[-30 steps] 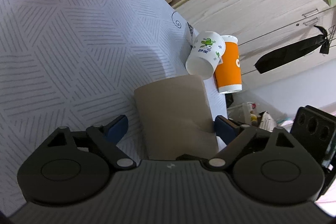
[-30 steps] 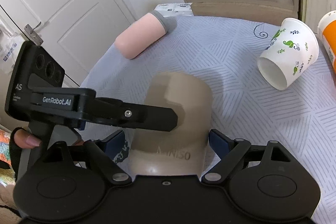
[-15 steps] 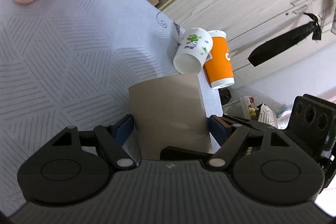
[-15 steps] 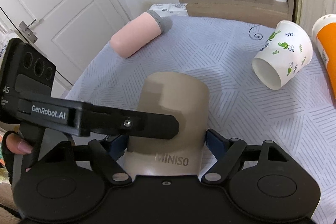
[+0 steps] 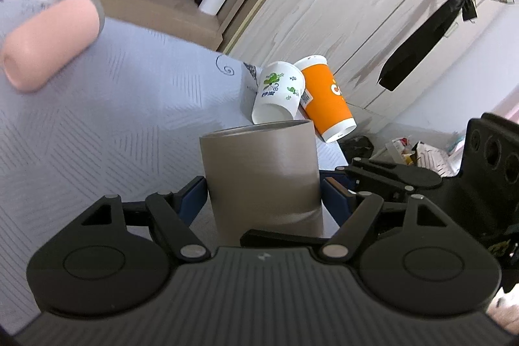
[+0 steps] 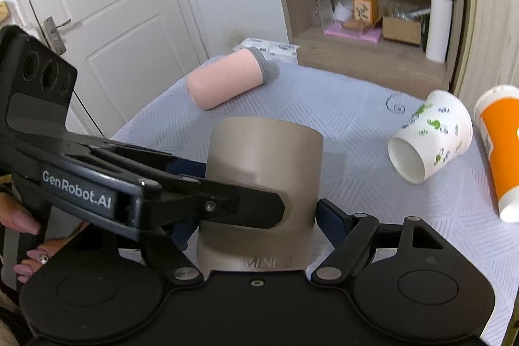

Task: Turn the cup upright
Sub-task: 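Lower the upright tumbler onto the table and open the right tool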

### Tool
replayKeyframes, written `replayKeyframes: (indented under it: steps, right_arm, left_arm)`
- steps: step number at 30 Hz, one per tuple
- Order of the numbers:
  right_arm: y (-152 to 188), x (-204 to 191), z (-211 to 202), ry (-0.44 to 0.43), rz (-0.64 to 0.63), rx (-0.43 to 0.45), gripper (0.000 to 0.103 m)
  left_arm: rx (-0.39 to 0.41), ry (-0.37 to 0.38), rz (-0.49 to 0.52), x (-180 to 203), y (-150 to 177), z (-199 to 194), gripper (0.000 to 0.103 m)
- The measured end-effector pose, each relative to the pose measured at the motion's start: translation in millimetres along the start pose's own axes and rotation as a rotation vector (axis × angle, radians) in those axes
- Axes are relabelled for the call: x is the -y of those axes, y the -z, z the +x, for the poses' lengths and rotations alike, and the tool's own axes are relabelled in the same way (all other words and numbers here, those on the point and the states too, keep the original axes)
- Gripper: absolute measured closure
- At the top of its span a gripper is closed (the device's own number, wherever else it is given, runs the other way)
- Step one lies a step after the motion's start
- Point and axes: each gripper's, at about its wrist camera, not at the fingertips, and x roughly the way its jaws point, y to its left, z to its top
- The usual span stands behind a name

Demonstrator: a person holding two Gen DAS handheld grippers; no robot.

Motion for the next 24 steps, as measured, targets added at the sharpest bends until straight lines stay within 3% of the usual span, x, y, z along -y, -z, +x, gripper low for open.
replayKeyframes:
  steps: [11,17,24]
  right_arm:
    - [3.0,-10.6,8.2,0.025,-0.101,0.107,0.021]
    - [2.8,-10.3,9.5,0.025,-0.117,0.146,0.021]
    - [3.4,-18.2,14.3,0.092,-0.187,0.203,0.021]
  left_arm:
    - [0.073,-0.102,0.143,12.2,-0.6,-7.9,0.027]
    - [0.100,-0.122,0.173,13.3,-1.9,-8.0,0.027]
    - [0.155,-0.153,0.238,16.7,-4.9,-5.2,0.028]
